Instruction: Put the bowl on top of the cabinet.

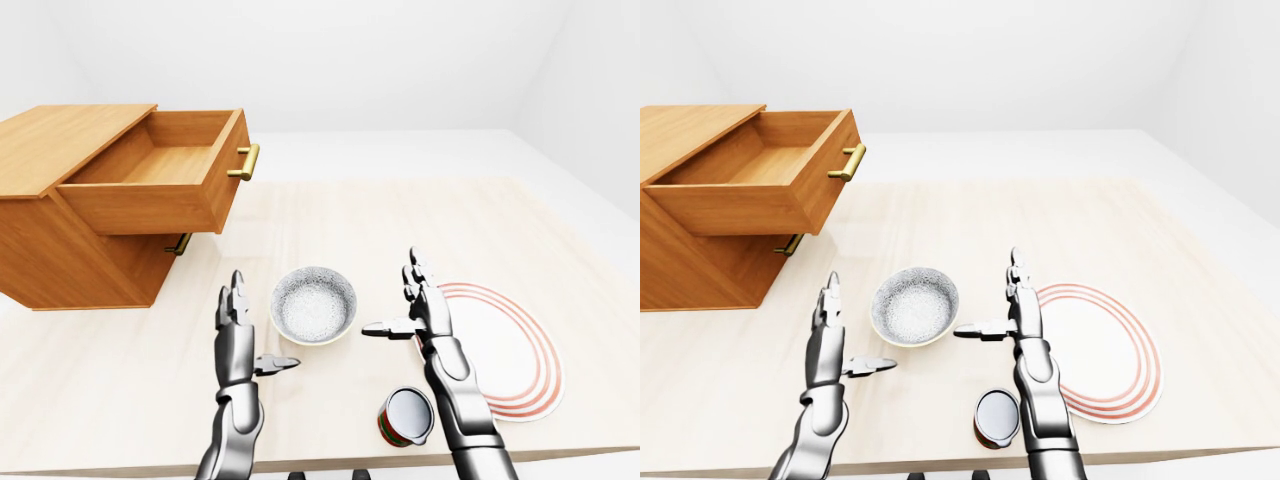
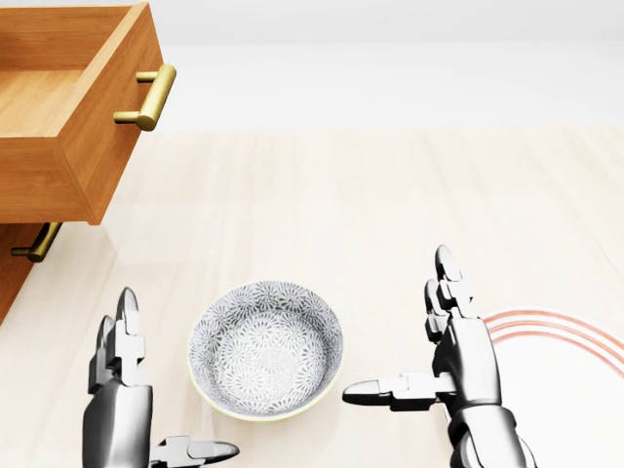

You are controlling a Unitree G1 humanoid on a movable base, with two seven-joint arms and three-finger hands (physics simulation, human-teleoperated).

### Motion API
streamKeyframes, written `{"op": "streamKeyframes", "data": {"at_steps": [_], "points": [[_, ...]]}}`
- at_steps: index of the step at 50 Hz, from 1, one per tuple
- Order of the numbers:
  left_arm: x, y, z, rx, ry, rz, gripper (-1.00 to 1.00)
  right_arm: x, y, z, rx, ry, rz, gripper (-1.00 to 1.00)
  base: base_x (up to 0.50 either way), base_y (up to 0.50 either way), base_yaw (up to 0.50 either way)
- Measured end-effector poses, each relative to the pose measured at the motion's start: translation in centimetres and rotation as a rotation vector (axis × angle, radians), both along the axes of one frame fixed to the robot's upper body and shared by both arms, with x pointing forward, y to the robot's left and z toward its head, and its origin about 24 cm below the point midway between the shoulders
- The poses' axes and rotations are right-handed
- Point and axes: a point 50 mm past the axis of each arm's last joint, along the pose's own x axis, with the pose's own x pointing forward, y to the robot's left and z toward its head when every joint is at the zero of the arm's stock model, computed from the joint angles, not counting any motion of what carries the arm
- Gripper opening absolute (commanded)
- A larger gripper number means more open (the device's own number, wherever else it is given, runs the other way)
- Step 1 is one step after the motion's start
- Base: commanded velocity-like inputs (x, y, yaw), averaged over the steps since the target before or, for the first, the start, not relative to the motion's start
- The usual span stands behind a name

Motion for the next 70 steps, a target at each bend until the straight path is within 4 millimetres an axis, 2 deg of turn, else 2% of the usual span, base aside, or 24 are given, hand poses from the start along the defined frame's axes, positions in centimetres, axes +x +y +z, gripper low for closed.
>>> {"op": "streamKeyframes", "data": {"at_steps": [10,48,70], "points": [[-0.4,-0.3,0.4,0.132,-0.081,0.042,1.00,0.0,0.2,0.0,-0.002,0.001,0.008,1.00,0.00,0.00,0.00],[-1.1,-4.6,-0.3,0.394,-0.105,-0.188,1.00,-0.3,0.4,0.3,0.000,-0.011,0.021,1.00,0.00,0.00,0.00],[-1.4,-7.1,-0.6,0.476,-0.129,-0.308,1.00,-0.6,0.7,0.5,0.000,-0.017,0.034,1.00,0.00,0.00,0.00]]}}
